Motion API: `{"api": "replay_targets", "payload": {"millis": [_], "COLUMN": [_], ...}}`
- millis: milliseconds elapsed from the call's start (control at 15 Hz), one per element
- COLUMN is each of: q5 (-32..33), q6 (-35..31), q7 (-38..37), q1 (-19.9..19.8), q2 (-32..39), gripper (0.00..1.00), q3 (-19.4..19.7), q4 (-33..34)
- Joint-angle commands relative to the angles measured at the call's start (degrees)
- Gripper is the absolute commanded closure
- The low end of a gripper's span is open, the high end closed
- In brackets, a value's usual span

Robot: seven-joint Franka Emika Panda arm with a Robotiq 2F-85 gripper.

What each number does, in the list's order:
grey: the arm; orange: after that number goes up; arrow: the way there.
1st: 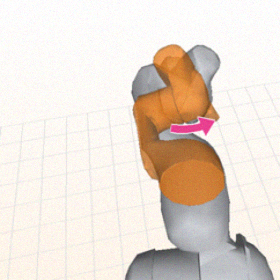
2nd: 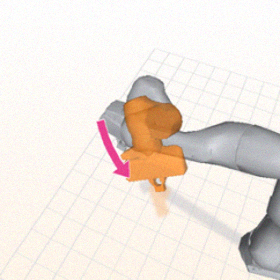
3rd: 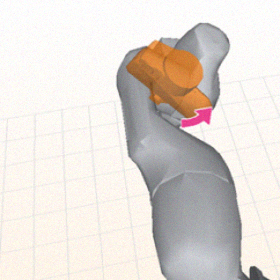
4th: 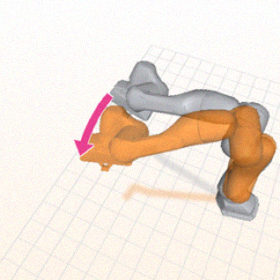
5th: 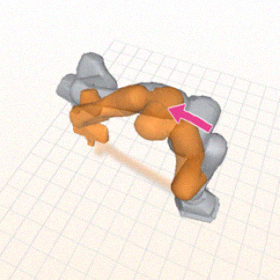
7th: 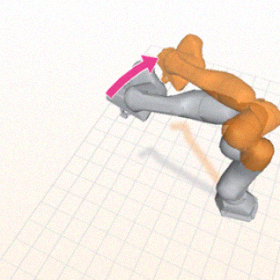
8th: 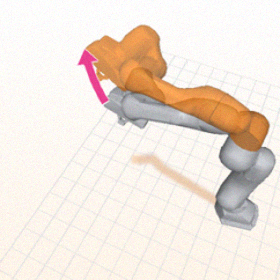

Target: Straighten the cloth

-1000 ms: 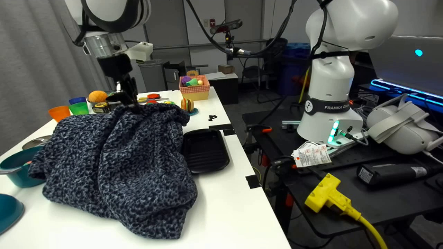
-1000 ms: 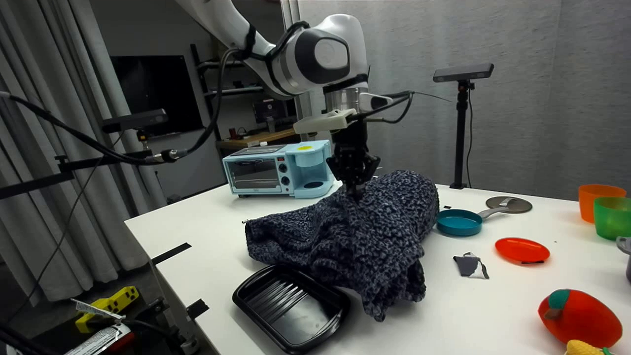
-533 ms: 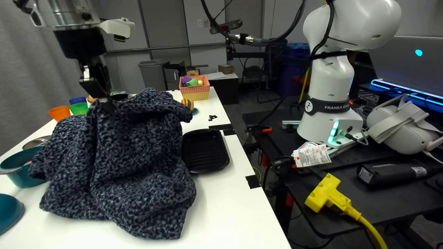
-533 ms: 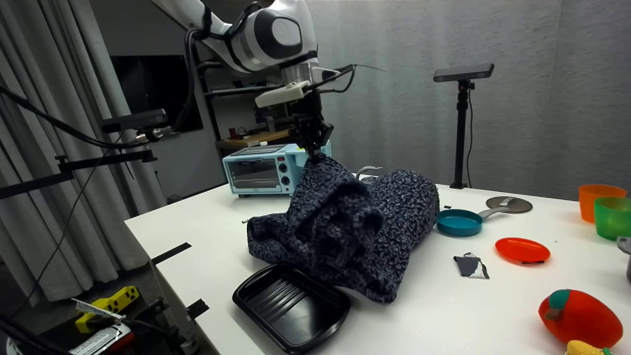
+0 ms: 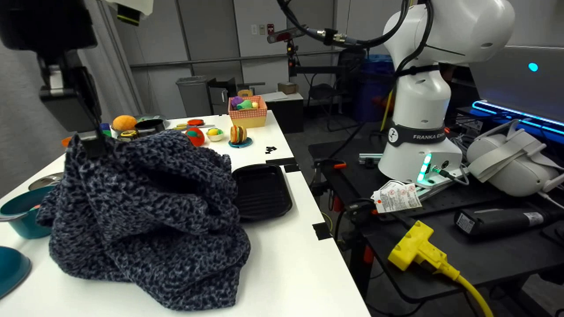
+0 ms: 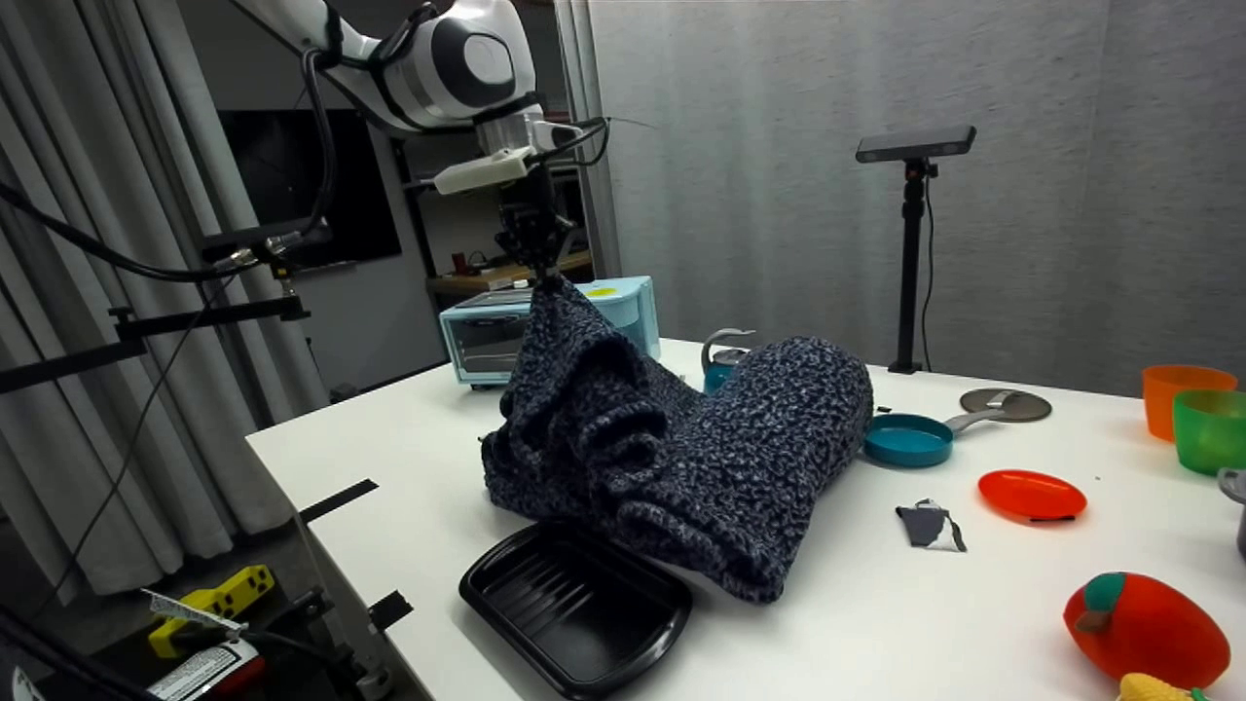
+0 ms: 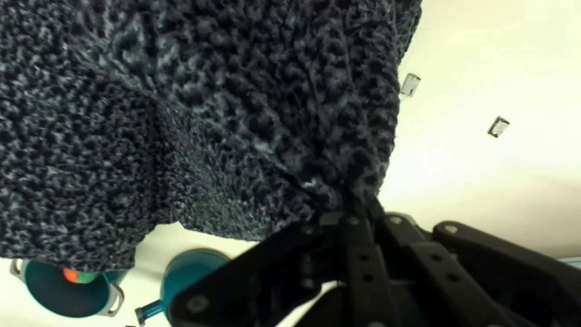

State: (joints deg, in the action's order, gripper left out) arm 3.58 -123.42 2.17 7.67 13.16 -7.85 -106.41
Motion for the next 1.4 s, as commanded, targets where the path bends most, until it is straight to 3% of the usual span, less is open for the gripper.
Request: {"api": "replay_targets", "payload": {"millis": [0, 333, 400, 533, 800, 1067, 1133, 1333], "q5": [-2.8, -10.6, -11.7, -12.6, -14.4, -11.6, -10.9, -9.8], "q6": [3.0, 2.7, 2.6, 1.9, 1.6, -0.1, -0.3, -0.3], "q7": [-0.2, 3.9, 4.6, 5.1, 6.6, 9.6, 10.9, 14.4], "q1": [1.5, 0.7, 0.5, 0.3, -0.9, -3.0, -4.0, -7.2], "q2": [-0.2, -0.8, -1.0, -1.3, -2.2, -2.6, -2.3, -0.7], "gripper": [0.99, 0.98, 0.72, 0.66, 0.34, 0.06, 0.01, 0.0], "q3": [-1.6, -3.7, -3.6, -3.2, -2.3, 0.3, 1.4, 4.5], "q4": [2.4, 2.1, 1.9, 1.1, 0.3, -1.5, -1.9, -2.2]}}
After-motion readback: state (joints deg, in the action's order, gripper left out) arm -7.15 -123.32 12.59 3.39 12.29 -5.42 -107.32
